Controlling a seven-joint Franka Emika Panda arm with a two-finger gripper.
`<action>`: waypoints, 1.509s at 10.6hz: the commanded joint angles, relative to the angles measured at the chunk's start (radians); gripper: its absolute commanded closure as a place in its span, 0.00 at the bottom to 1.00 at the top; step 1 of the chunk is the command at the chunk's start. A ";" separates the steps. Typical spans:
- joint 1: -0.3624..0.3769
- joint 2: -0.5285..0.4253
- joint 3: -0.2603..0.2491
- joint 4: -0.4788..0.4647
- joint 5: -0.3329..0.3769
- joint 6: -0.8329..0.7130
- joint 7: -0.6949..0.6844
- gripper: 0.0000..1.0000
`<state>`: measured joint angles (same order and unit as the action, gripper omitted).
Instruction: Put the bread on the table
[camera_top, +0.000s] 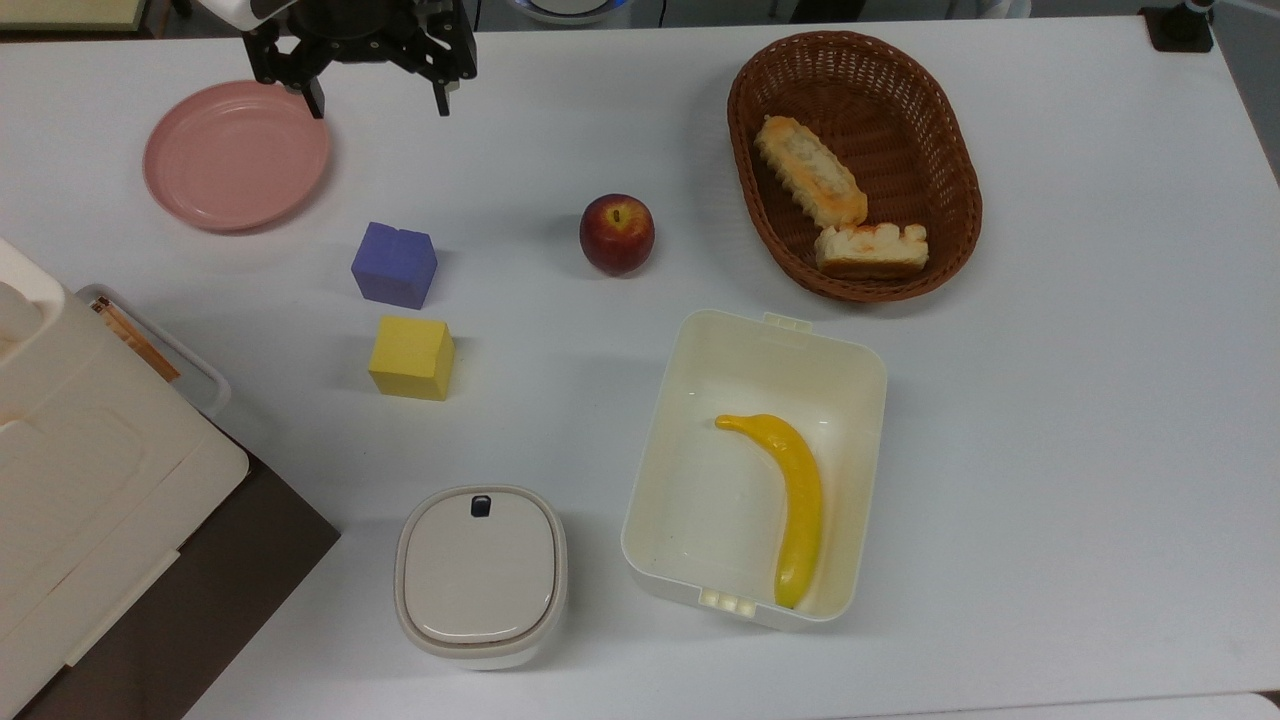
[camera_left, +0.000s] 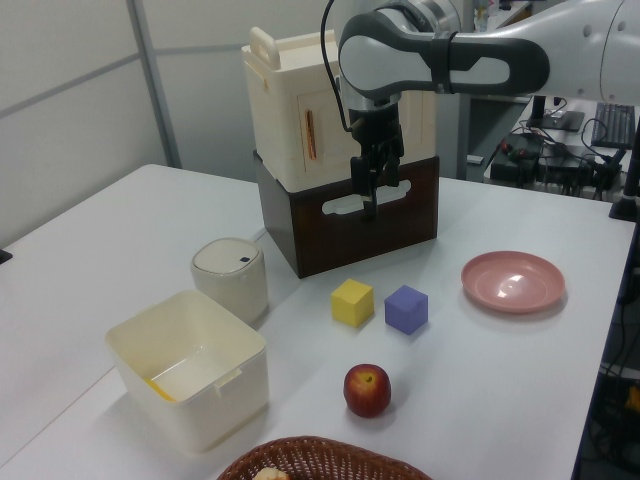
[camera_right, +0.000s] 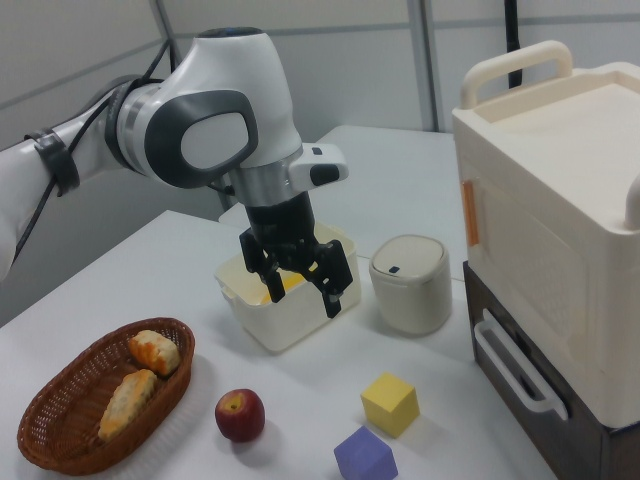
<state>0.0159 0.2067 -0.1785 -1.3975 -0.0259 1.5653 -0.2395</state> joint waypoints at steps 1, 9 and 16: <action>0.001 -0.027 -0.004 -0.015 0.006 0.012 -0.014 0.00; 0.004 -0.027 0.001 -0.021 0.009 0.010 -0.012 0.00; 0.007 -0.027 0.002 -0.023 0.007 -0.004 -0.032 0.00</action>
<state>0.0177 0.2005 -0.1752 -1.3980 -0.0257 1.5653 -0.2518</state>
